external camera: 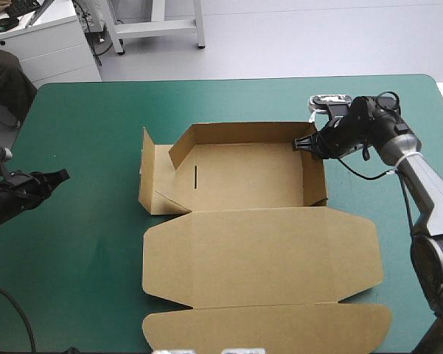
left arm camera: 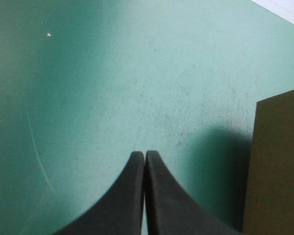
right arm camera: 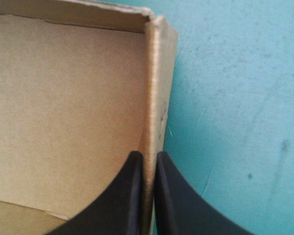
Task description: Fold the box
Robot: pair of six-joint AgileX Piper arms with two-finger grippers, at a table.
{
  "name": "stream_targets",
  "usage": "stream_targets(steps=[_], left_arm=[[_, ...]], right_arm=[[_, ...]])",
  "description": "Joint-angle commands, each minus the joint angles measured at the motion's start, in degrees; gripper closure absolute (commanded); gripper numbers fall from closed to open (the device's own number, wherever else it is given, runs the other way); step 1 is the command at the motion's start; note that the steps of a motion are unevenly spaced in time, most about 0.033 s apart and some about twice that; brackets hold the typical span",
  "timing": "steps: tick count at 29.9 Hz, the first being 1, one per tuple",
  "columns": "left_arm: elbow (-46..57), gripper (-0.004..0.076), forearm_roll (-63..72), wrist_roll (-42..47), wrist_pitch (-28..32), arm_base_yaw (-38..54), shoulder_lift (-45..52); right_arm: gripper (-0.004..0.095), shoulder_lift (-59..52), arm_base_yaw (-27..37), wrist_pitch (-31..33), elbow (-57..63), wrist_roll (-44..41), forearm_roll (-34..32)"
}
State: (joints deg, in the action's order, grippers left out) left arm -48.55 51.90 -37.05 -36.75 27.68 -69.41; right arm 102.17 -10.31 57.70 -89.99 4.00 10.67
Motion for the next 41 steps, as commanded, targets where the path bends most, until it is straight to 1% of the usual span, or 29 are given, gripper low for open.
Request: stream_targets(steps=[1,4,7,9,11,13,16,18,19,22,27,37,41], left_arm=[[-1.39,0.0734,2.66,0.00,1.77,-0.06,1.49],[-1.39,0.0734,2.66,0.00,1.77,-0.06,1.49],[-1.39,0.0734,2.53,0.00,1.77,-0.06,1.49],[-1.39,0.0734,2.53,0.00,1.77,-0.06,1.49],[-1.39,0.0734,2.53,0.00,1.77,-0.06,1.49],[-1.39,0.0734,2.53,0.00,1.77,-0.06,1.49],[-1.39,0.0734,2.53,0.00,1.77,-0.06,1.49],[-1.39,0.0734,2.53,0.00,1.77,-0.06,1.49],[-1.39,0.0734,2.53,0.00,1.77,-0.06,1.49],[-1.39,0.0734,2.42,0.00,1.66,-0.06,1.49],[-1.39,0.0734,2.33,0.37,1.75,-0.06,1.49],[-1.39,0.0734,2.33,0.37,1.75,-0.06,1.49],[-1.39,0.0734,2.33,0.37,1.45,-0.06,1.49]], right_arm=[[0.0779,-0.03,0.00,6.21,-3.61,1.40,-1.58],[0.0608,0.28,0.00,6.84,-4.97,1.40,-1.58],[0.0400,0.28,0.00,7.09,-6.05,0.65,-1.16],[0.0298,0.28,0.00,7.24,-6.77,-0.65,-1.16],[0.0249,0.28,0.00,7.70,-7.31,-1.68,-1.16],[0.0231,0.28,0.00,8.75,-7.81,-2.87,-1.16],[0.0232,0.28,0.00,11.22,-8.40,-4.88,-1.16],[0.0232,0.28,0.00,13.92,-8.74,-6.26,-1.16],[0.0232,0.28,0.00,14.17,-8.74,-7.04,-1.27],[0.0234,0.16,0.00,14.17,-8.74,-9.43,-0.88],[0.0233,-1.19,0.00,14.17,-8.74,-9.45,1.91],[0.0229,-11.35,0.00,14.17,-8.74,-9.76,-0.23],[0.0162,-13.78,0.00,14.17,-7.62,-12.01,-2.08]])
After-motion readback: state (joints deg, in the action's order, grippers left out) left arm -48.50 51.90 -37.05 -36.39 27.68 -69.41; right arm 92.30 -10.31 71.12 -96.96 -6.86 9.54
